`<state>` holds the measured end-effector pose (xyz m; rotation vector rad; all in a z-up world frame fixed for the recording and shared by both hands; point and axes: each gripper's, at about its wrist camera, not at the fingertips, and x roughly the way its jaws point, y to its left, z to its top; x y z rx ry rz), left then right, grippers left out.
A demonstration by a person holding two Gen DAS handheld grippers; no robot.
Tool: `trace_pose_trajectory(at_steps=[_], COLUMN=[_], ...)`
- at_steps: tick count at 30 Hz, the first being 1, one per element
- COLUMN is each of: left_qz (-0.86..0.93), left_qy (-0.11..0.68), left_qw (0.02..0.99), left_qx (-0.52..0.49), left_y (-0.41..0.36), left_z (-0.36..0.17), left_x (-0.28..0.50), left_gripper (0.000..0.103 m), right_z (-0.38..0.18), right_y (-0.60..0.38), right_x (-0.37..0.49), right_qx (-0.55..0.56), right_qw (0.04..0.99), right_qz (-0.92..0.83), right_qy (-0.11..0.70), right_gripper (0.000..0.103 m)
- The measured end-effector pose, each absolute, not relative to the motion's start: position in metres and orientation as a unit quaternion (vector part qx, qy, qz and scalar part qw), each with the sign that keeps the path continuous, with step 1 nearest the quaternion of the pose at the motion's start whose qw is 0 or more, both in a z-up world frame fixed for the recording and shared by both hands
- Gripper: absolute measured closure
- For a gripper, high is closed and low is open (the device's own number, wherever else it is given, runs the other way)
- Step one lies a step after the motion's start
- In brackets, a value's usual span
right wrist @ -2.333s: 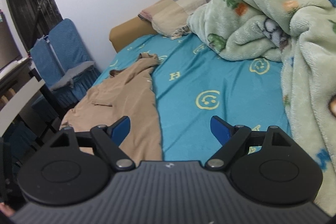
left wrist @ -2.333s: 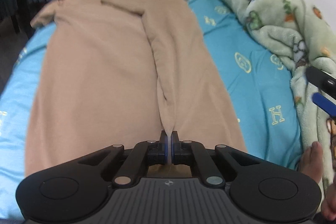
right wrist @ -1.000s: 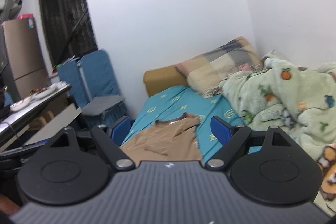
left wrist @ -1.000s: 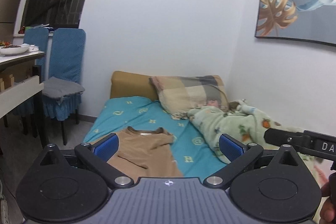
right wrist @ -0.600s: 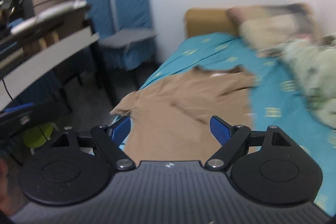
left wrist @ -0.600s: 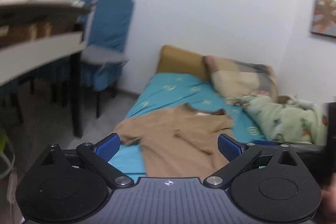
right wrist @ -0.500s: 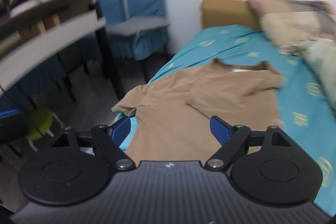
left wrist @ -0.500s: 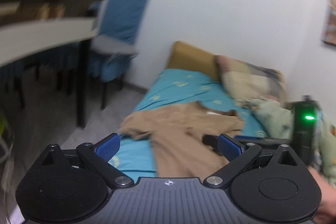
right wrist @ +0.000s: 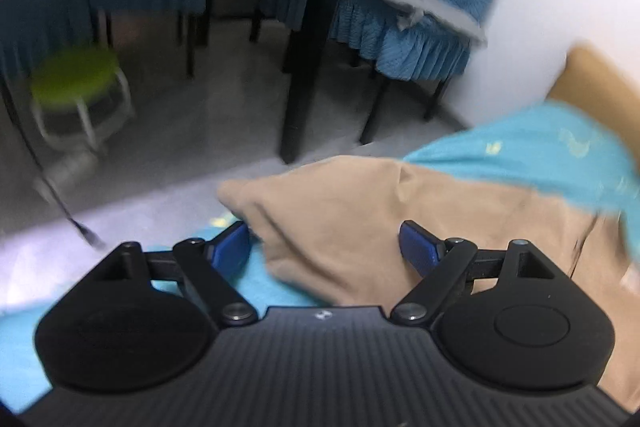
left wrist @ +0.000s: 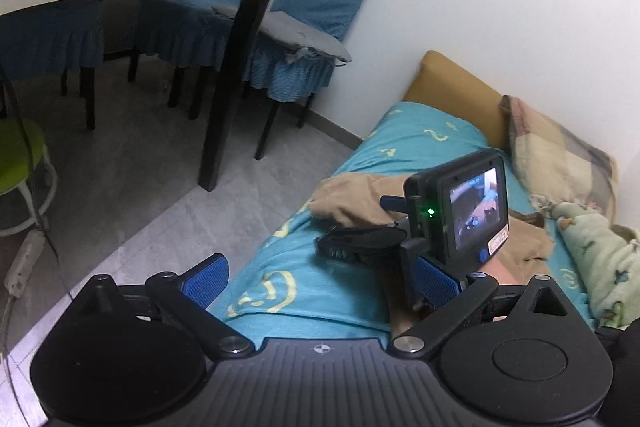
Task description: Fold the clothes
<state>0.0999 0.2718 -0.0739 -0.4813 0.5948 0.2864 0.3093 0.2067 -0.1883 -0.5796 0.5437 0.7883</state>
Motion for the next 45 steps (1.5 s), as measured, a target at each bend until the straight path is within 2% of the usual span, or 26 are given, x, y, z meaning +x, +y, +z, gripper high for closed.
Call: trace_pose_trajectory(at_steps=[1, 2, 3, 4, 7, 13, 16, 19, 23, 24, 25, 26, 27, 36, 41, 45], left_qz=[0.144, 0.148, 0.152, 0.156, 0.159, 0.133, 0.106, 0.083, 0.055, 0.049, 0.041, 0.036, 0.031, 0.002, -0.014, -0.028], left_qy=[0.289, 0.289, 0.289, 0.288, 0.280, 0.268, 0.268, 0.273, 0.289, 0.295, 0.299, 0.304, 0.308, 0.320, 0.345, 0.377], left_qw=[0.917, 0.916, 0.915, 0.914, 0.918, 0.932, 0.939, 0.944, 0.944, 0.942, 0.941, 0.940, 0.939, 0.934, 0.925, 0.905], left_qx=[-0.235, -0.237, -0.238, -0.239, -0.234, -0.205, -0.187, -0.169, -0.151, -0.152, -0.153, -0.151, -0.149, -0.160, -0.156, -0.194], left_y=[0.271, 0.270, 0.269, 0.268, 0.257, 0.228, 0.210, 0.194, 0.176, 0.172, 0.168, 0.163, 0.160, 0.148, 0.140, 0.144], left_z=[-0.075, -0.076, -0.077, -0.078, -0.075, -0.064, -0.063, -0.069, -0.083, -0.088, -0.092, -0.095, -0.098, -0.101, -0.094, -0.093], left_x=[0.100, 0.100, 0.101, 0.101, 0.098, 0.087, 0.082, 0.086, 0.102, 0.107, 0.111, 0.114, 0.117, 0.113, 0.096, 0.079], left_gripper=[0.003, 0.003, 0.003, 0.003, 0.003, 0.003, 0.003, 0.003, 0.003, 0.003, 0.003, 0.003, 0.004, 0.004, 0.004, 0.005], right_z=[-0.191, -0.189, -0.185, -0.175, -0.143, -0.072, -0.072, -0.095, -0.138, -0.145, -0.148, -0.151, -0.153, -0.107, -0.065, -0.037], right_y=[0.210, 0.209, 0.207, 0.200, 0.175, 0.041, -0.032, -0.089, -0.122, -0.126, -0.130, -0.134, -0.138, -0.160, -0.187, -0.204], right_x=[0.311, 0.314, 0.314, 0.311, 0.301, 0.303, 0.320, 0.336, 0.351, 0.352, 0.349, 0.346, 0.342, 0.270, 0.185, 0.114], right_qx=[-0.280, -0.272, -0.262, -0.252, -0.216, -0.050, 0.028, 0.070, 0.086, 0.082, 0.085, 0.087, 0.092, 0.109, 0.124, 0.154], right_qw=[0.850, 0.854, 0.861, 0.874, 0.911, 0.972, 0.982, 0.978, 0.963, 0.960, 0.959, 0.957, 0.957, 0.959, 0.955, 0.950], right_qz=[0.366, 0.360, 0.353, 0.340, 0.300, 0.194, 0.116, 0.054, 0.069, 0.074, 0.079, 0.083, 0.087, 0.108, 0.113, 0.108], right_qy=[0.254, 0.259, 0.257, 0.239, 0.183, 0.125, 0.146, 0.187, 0.246, 0.256, 0.259, 0.263, 0.263, 0.239, 0.245, 0.251], right_gripper=[0.031, 0.048, 0.091, 0.096, 0.096, 0.097, 0.096, 0.096, 0.091, 0.083, 0.072, 0.040, 0.014, 0.015, 0.015, 0.015])
